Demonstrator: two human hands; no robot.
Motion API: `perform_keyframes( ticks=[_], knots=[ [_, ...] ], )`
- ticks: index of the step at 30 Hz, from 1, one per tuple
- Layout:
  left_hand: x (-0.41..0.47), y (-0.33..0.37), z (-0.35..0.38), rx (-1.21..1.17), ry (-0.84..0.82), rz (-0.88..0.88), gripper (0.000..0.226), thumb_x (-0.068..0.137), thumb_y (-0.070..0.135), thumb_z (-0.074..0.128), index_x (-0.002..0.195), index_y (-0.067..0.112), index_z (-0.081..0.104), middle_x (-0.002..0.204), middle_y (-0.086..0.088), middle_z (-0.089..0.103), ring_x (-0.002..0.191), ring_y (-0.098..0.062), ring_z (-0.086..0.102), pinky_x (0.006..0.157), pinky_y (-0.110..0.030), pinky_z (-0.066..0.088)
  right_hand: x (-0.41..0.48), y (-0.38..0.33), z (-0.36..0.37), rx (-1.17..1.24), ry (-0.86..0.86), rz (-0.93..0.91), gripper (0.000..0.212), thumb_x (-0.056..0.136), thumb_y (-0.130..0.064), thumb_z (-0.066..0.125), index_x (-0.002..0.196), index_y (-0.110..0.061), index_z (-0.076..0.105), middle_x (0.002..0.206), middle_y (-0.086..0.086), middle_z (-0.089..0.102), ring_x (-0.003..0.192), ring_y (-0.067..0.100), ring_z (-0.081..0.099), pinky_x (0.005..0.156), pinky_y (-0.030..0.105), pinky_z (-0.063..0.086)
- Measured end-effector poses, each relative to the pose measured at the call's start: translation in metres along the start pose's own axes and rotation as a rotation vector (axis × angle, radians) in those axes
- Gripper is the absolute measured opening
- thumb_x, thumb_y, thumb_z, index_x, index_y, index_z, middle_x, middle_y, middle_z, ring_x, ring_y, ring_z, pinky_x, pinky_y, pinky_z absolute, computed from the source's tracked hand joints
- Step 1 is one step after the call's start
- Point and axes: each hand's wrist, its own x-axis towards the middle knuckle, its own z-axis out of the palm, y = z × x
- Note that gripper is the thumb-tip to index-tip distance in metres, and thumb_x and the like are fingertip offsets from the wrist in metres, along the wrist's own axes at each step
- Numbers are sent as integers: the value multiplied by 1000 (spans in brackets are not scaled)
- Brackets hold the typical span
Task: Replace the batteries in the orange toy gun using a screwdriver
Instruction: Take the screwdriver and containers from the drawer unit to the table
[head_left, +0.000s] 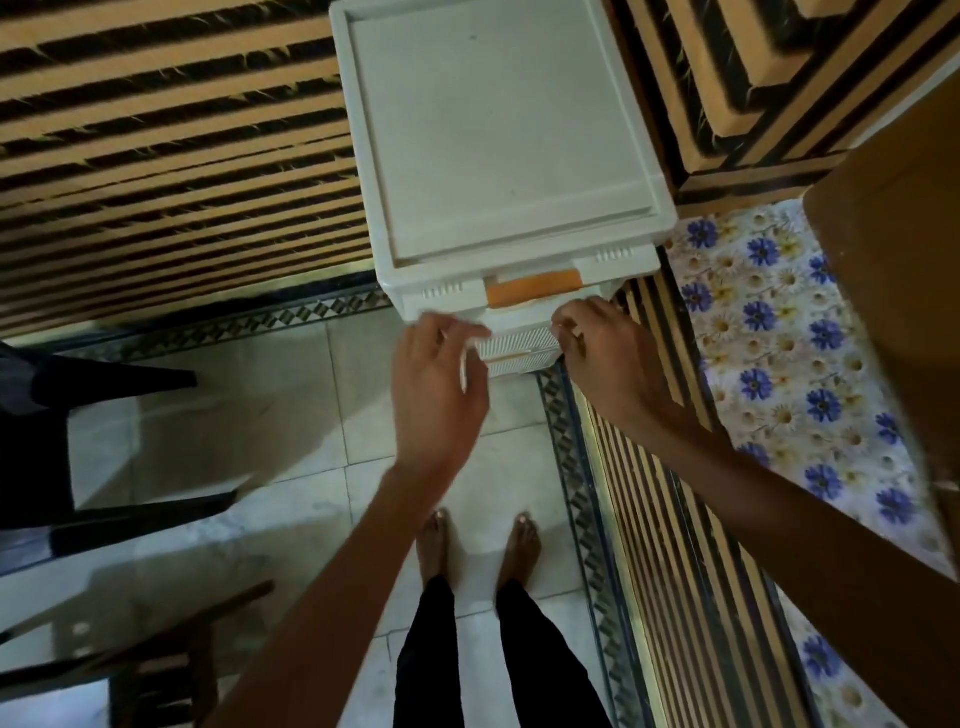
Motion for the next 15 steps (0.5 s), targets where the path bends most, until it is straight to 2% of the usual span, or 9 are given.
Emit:
perform_keyframes(
  ticks=[3, 5, 7, 9, 11, 15],
  knots=[
    [-36, -12, 38, -197, -181, -163, 25, 87, 0, 59, 102, 17, 69, 103, 3, 60, 81, -7, 59, 72, -15, 46, -14, 29, 29, 42, -69, 146, 7, 90, -15, 63, 96, -17, 66, 93, 0, 71, 81, 22, 67, 64, 38, 55],
    [-45, -27, 68, -245, -234, -263, 27, 86, -3, 59, 101, 18, 69, 100, 4, 64, 76, -5, 61, 66, -10, 44, -17, 43, 54, 94, -87, 237, 9, 89, -14, 62, 94, -19, 68, 93, -2, 73, 82, 19, 68, 67, 39, 56],
    [-38, -43, 98, -274, -227, -363, 25, 86, -3, 60, 103, 14, 68, 100, -1, 67, 76, -7, 63, 66, -10, 47, -15, 55, 84, 184, -82, 326, 9, 88, -14, 62, 91, -19, 70, 91, -4, 74, 81, 16, 69, 70, 35, 57],
    [-21, -64, 128, -313, -199, -478, 21, 87, 2, 63, 106, 11, 66, 101, -7, 70, 79, -12, 67, 70, -12, 51, -9, 64, 112, 271, -71, 456, 9, 89, -16, 64, 94, -16, 71, 93, -2, 75, 82, 14, 69, 71, 24, 53],
    [2, -82, 161, -303, -168, -543, 23, 90, 12, 65, 112, 10, 63, 103, -10, 70, 85, -16, 68, 71, -8, 46, 4, 76, 141, 302, -3, 558, 13, 89, -16, 65, 99, -13, 71, 96, 1, 74, 86, 15, 69, 72, 20, 48],
    [49, -98, 203, -235, -81, -610, 29, 94, 18, 60, 120, 9, 54, 117, -14, 63, 101, -27, 63, 86, -31, 50, 41, 93, 168, 254, 109, 685, 19, 93, -21, 59, 108, -9, 65, 109, 9, 70, 102, 24, 66, 78, 28, 53]
  ],
)
